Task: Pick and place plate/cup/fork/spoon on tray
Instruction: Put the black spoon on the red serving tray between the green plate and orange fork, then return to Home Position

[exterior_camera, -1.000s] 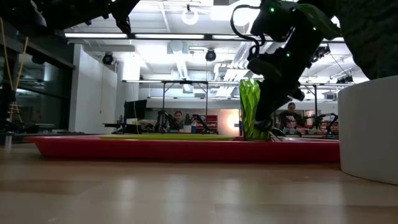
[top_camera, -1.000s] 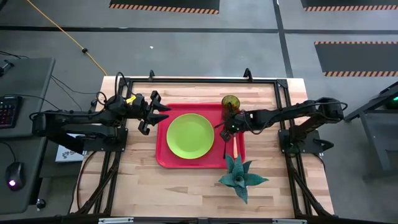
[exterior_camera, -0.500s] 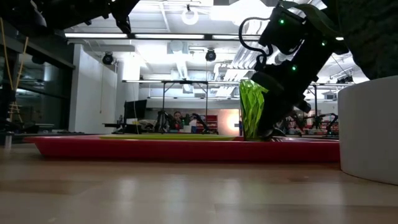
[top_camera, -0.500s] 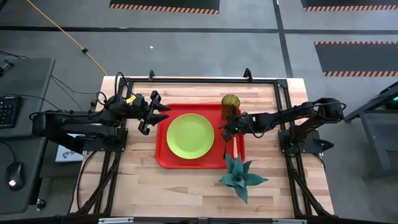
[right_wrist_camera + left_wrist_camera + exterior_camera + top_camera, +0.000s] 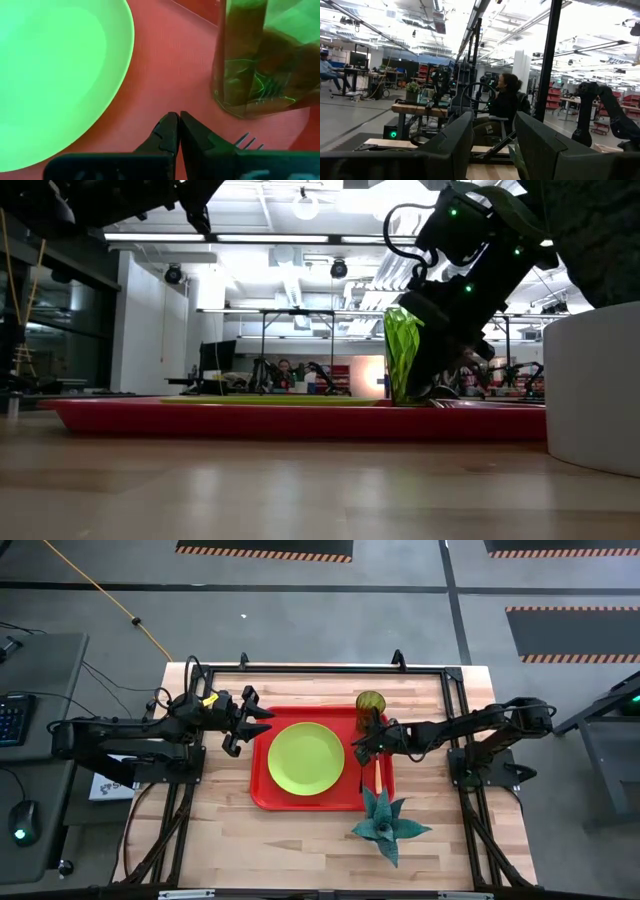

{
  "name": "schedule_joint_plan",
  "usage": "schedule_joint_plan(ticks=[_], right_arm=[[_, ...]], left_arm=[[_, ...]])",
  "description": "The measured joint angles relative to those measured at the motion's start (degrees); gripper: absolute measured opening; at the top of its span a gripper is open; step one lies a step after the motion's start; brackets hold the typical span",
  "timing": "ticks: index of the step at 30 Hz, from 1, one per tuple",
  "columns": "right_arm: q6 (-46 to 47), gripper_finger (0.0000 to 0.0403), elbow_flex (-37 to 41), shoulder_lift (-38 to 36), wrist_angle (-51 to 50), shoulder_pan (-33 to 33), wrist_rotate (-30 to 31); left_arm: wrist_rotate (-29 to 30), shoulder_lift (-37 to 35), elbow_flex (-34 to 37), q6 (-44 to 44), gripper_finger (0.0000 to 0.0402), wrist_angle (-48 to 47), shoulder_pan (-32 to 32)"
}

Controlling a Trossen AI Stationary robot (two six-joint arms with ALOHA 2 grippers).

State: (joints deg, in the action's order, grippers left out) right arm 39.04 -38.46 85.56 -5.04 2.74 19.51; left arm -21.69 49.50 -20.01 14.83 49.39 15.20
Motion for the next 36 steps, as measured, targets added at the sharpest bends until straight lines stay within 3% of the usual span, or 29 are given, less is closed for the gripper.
schedule_joint_plan(ticks=[24, 36], right_arm=[[1.1, 0.0001, 0.0, 0.0, -0.3, 0.3, -0.3], [1.0, 0.0074, 0.0, 0.0, -0.4, 0.8, -0.5]], left_arm=[[0.0, 0.0, 0.0, 0.0, 0.0142, -0.2, 0.0], [0.0, 0.0, 0.0, 0.0, 0.0142, -0.2, 0.0]])
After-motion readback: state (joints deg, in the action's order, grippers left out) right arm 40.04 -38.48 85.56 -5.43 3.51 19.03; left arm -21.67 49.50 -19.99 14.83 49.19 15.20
